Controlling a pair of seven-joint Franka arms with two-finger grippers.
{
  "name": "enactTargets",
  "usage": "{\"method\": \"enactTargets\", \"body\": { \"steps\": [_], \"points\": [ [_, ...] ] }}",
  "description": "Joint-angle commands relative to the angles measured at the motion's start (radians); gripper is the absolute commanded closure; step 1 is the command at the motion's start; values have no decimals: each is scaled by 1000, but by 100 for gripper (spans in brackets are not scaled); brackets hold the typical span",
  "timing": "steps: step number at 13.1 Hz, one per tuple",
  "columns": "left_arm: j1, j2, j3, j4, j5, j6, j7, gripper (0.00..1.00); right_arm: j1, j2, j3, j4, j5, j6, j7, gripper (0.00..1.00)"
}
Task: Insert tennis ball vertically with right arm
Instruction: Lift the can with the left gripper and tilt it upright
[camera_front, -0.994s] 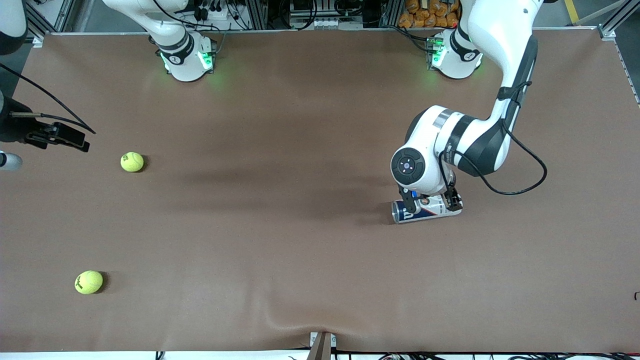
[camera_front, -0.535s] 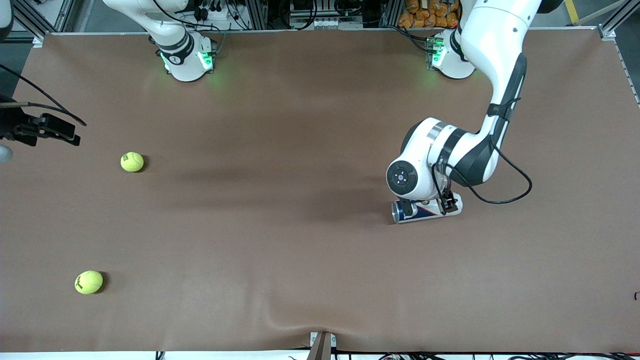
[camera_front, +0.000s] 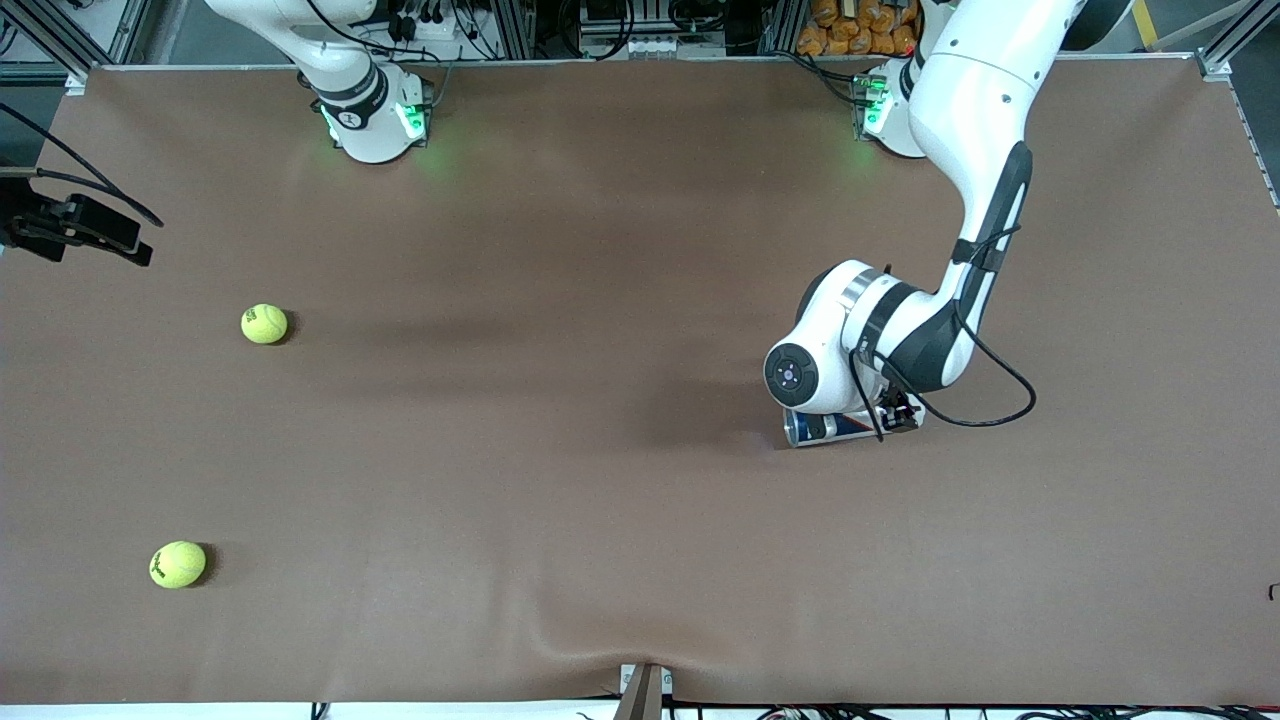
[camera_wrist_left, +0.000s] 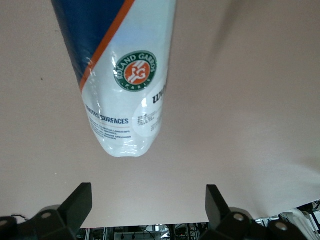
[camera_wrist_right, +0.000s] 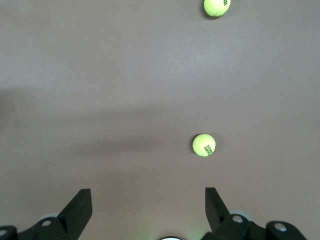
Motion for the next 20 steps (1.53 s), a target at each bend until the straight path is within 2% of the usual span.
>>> {"method": "enactTargets", "body": {
  "steps": [1,3,7,20],
  "points": [
    [14,29,3,15,24,38,-39,0,-5,-28,2,-43,19,1,20,0],
    [15,50,3,17,26,72,-40,0,-5,-32,2,-58,19,2,20,0],
    [5,75,1,20,110,75,-39,0,-10,-40,0,-77,19,7,20,0],
    [14,135,-2,15,110,149,-34,0,-6,-35,0,-71,18,38,17,0]
  ]
}}
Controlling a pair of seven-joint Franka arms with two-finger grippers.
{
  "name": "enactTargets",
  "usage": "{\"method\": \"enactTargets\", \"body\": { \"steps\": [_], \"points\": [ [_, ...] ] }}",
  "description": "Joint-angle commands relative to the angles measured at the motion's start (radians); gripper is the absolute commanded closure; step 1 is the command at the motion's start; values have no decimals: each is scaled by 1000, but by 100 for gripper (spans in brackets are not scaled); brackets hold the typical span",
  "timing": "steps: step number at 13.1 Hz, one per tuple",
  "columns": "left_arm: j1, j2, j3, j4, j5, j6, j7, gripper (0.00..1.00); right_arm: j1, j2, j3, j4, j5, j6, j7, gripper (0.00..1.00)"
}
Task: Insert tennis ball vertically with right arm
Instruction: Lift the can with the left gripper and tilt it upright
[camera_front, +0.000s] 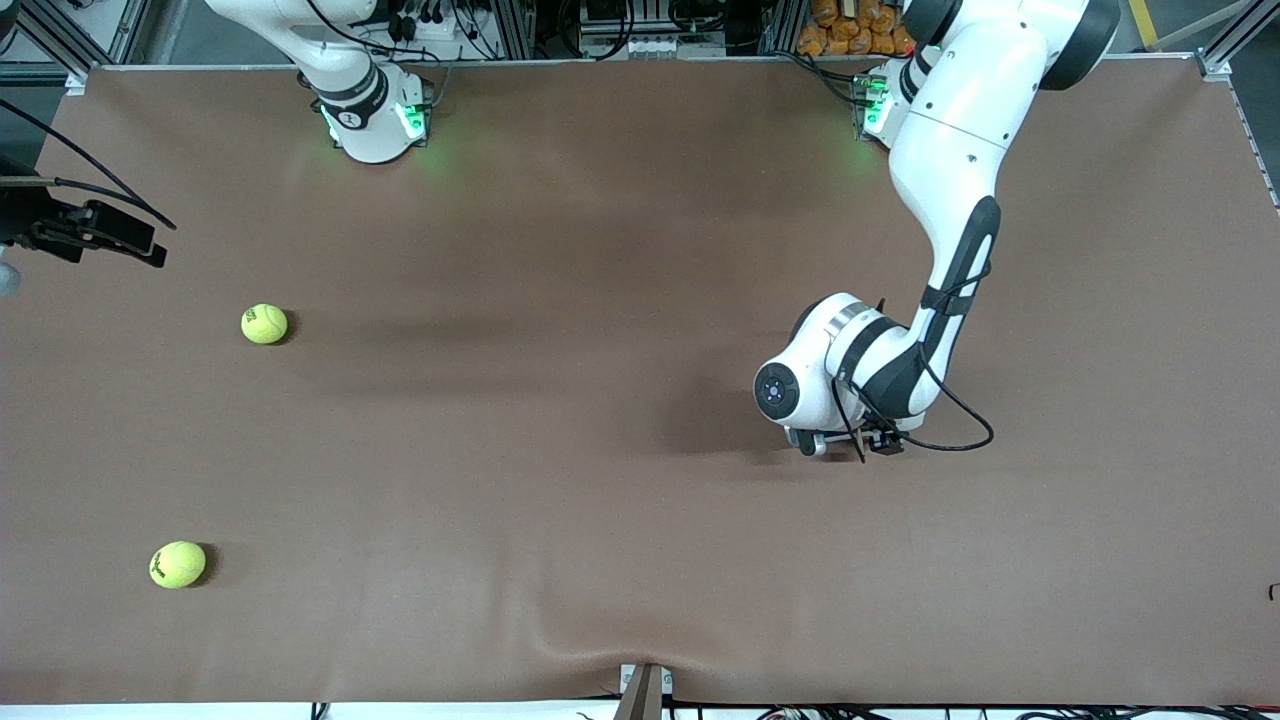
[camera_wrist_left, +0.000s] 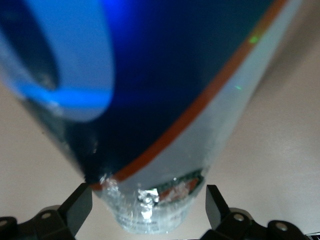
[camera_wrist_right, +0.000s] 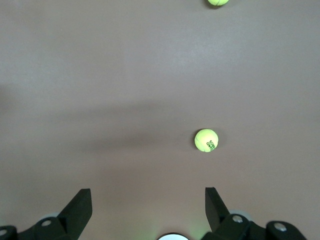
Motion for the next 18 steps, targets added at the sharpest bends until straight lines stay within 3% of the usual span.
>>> {"method": "enactTargets", "body": {
  "steps": [1,6,8,13,16,18],
  "points": [
    [2,15,-1,13,20,27,0,0,-8,-24,3,-24,13,20,12,0],
    [8,30,-2,14,19,64,9,0,-8,-18,2,-27,11,33,13,0],
    [8,30,-2,14,19,64,26,16,-4,-19,3,-25,11,28,13,0],
    [0,26,-4,20,14,64,31,35,1,-13,6,-25,11,26,12,0],
    [-3,6,-6,25,15,62,47,42,21,-7,6,-25,11,37,13,0],
    [-4,-22,-9,27,9,61,80,41,26,-2,6,-24,11,37,13,0]
  ]
}}
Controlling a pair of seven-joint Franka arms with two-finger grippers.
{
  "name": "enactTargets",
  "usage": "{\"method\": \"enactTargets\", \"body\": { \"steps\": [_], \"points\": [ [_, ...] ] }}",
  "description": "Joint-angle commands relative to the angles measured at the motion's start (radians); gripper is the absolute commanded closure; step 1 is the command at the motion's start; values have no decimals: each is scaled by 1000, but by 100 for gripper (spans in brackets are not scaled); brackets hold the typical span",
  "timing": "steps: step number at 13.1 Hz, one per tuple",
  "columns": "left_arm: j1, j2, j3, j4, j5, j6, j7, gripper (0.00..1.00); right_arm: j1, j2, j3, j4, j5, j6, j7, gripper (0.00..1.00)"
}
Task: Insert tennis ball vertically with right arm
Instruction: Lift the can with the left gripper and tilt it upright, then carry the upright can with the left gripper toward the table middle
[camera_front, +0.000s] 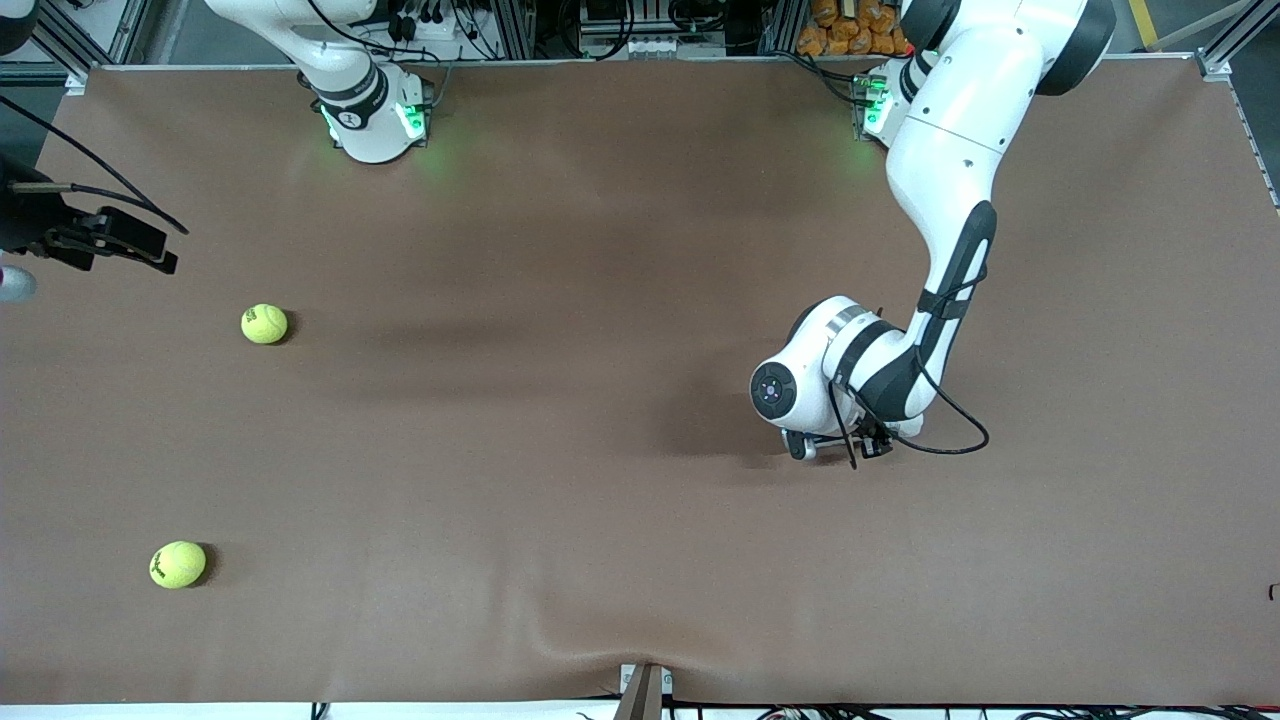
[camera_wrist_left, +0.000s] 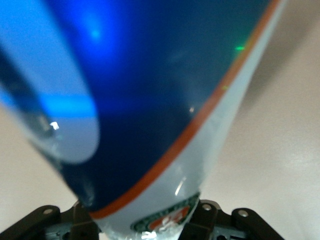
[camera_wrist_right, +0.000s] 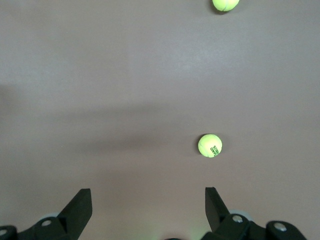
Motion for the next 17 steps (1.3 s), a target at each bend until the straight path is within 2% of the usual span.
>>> {"method": "enactTargets", "body": {
  "steps": [1,2,7,9,14,17],
  "points": [
    [-1,-52,-8,4,5,5,50,41,8,-3,-1,-6,11,9,13,0],
    [-1,-57,-35,29,6,-3,63,37,6,-3,-1,-8,11,6,13,0],
    [-1,-60,-131,88,-8,0,52,37,3,-3,-1,-9,5,-25,11,0],
    [-16,-51,-142,131,-53,8,5,37,-9,1,-4,-11,0,-39,11,0],
    [-61,-49,-177,131,-187,176,-172,37,-38,41,-6,-3,0,-42,-4,0],
    [-128,-43,-184,132,-279,310,-308,37,-55,55,-6,0,8,-37,-6,0]
  ]
}}
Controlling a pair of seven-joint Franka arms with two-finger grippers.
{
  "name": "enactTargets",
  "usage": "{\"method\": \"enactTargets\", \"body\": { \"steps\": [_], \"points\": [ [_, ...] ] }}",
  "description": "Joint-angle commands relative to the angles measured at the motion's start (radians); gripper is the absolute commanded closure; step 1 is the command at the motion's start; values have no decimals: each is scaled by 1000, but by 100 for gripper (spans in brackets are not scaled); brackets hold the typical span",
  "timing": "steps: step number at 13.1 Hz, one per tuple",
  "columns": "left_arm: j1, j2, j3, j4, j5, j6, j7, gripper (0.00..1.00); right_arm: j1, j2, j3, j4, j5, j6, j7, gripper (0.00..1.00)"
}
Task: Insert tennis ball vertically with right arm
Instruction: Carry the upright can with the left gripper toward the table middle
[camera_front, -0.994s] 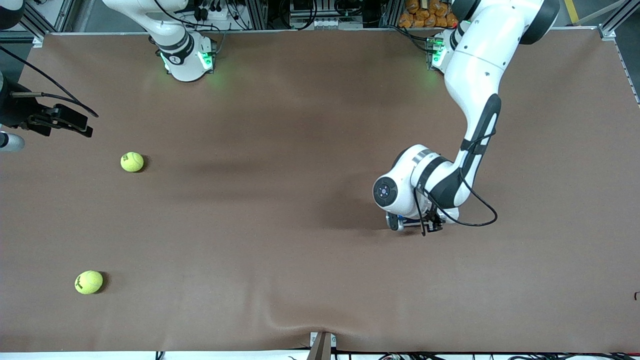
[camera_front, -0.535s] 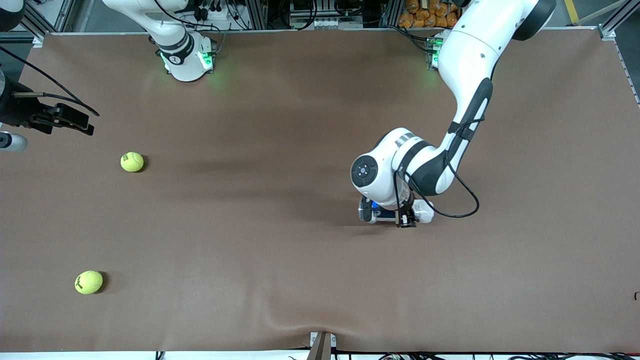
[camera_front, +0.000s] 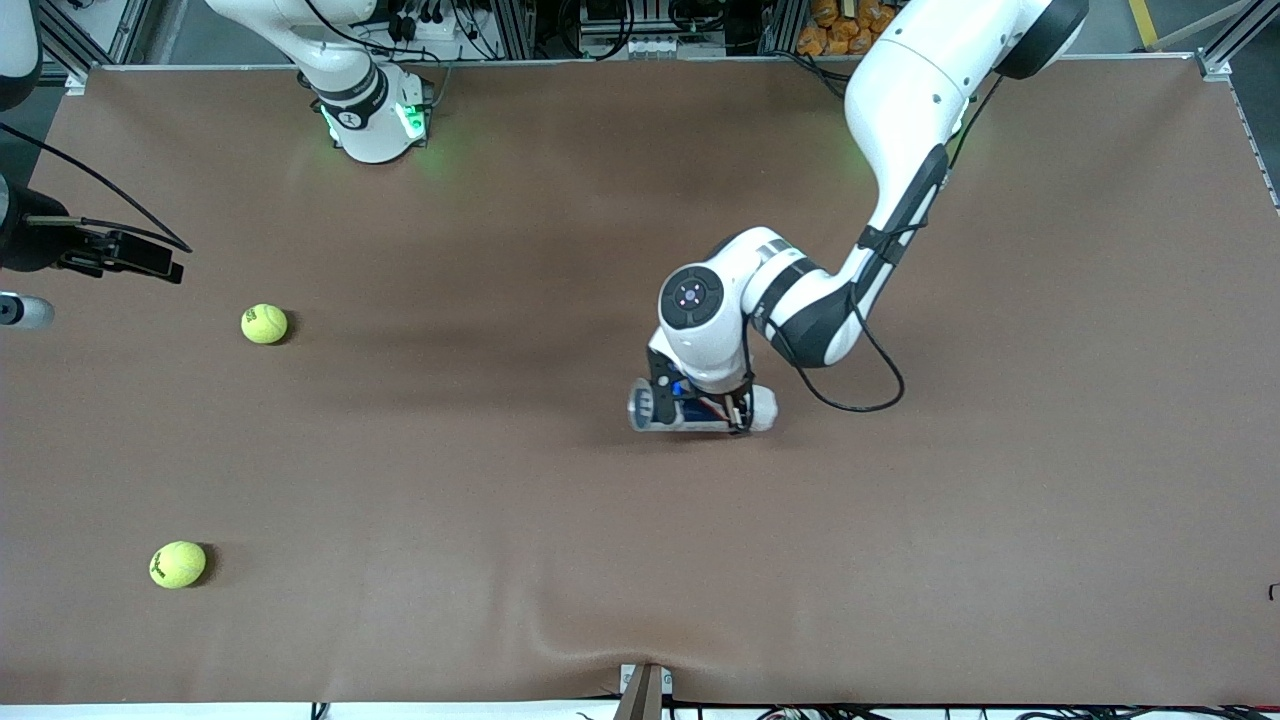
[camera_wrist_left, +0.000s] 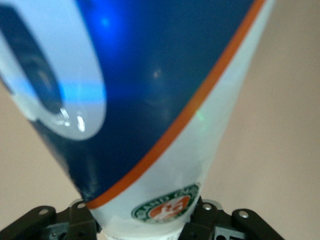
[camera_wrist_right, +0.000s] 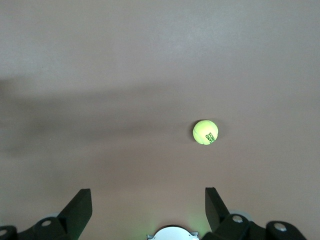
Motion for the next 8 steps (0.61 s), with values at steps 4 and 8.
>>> {"method": "enactTargets", "body": {
  "steps": [4,8],
  "points": [
    [-133,47,3,15,-54,331,-273,36,-2,65,7,7,7,-8,-4,0],
    [-202,60,4,3,-51,517,-419,31,-16,77,5,10,-5,4,-3,0]
  ]
}}
